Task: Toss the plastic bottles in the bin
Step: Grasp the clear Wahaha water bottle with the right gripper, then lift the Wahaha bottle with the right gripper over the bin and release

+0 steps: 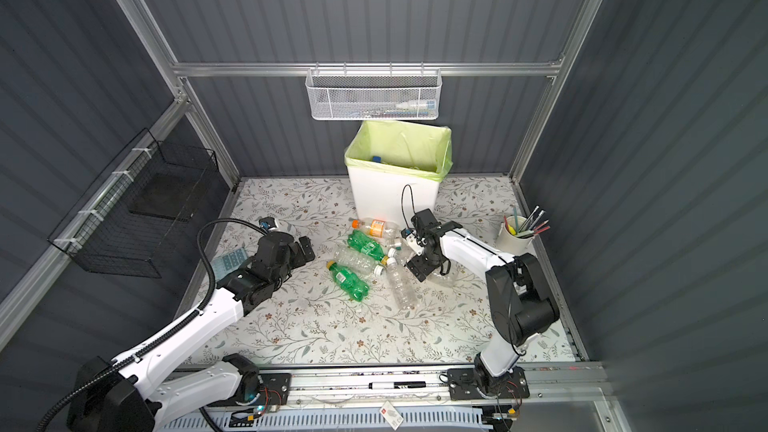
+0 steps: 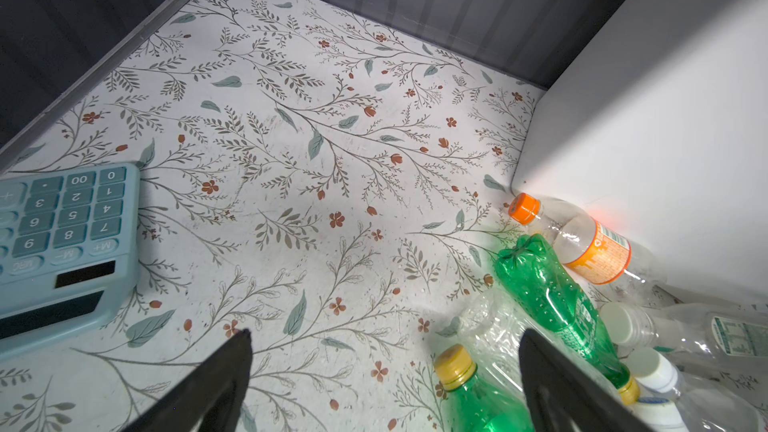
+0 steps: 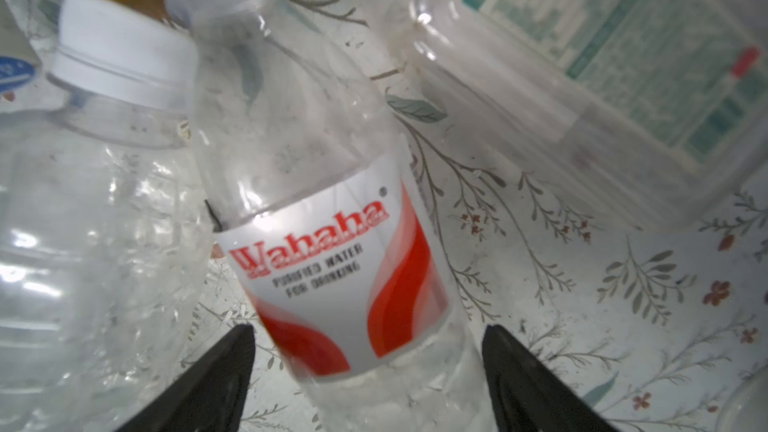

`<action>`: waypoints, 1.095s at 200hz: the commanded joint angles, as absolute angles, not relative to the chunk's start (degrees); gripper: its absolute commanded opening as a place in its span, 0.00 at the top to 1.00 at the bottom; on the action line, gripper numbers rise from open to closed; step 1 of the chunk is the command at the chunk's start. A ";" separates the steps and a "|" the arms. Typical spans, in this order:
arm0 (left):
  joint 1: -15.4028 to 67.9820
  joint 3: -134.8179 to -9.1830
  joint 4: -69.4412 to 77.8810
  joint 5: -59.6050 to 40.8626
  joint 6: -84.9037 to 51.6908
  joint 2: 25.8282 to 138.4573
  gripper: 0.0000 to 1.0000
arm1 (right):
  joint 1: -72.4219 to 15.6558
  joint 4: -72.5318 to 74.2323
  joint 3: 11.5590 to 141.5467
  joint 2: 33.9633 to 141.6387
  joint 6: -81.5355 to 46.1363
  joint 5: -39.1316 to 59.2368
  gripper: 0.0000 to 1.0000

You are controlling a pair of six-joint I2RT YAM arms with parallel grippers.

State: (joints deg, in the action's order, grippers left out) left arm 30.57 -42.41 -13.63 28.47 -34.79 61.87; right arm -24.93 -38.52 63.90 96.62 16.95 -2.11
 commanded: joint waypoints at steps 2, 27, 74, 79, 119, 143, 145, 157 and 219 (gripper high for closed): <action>30.14 -41.84 -14.91 28.57 -35.23 60.67 0.00 | -25.57 -40.70 65.96 98.60 17.71 -2.72 0.16; 30.00 -41.84 -15.13 28.60 -35.13 60.74 0.00 | -25.94 -41.05 66.64 100.48 17.93 -3.67 0.21; 29.88 -41.96 -15.64 28.48 -34.89 60.74 0.00 | -26.29 -41.22 66.97 101.66 18.28 -5.73 0.28; 29.88 -41.99 -15.61 28.42 -34.90 60.75 0.00 | -26.33 -41.18 66.95 101.61 18.24 -5.88 0.30; 29.77 -42.14 -15.69 28.04 -35.08 61.17 0.00 | -26.37 -41.24 66.82 99.81 17.93 -4.74 0.37; 29.79 -42.19 -15.73 27.86 -35.32 61.20 0.00 | -26.23 -40.98 66.38 96.51 17.43 -2.31 0.39; 29.79 -42.19 -15.73 27.80 -35.33 61.25 0.00 | -26.27 -40.99 66.36 95.98 17.36 -2.20 0.39; 29.79 -42.10 -15.75 27.73 -35.42 61.22 0.00 | -26.26 -40.92 66.20 93.65 17.20 -1.34 0.39; 29.62 -41.36 -15.50 27.60 -36.30 61.31 0.00 | -24.05 -38.16 68.05 74.13 14.03 2.08 0.45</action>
State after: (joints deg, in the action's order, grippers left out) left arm 30.15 -42.30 -14.59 27.90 -35.22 61.71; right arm -25.61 -40.16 66.13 81.62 16.64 -0.10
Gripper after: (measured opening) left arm 0.998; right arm 0.566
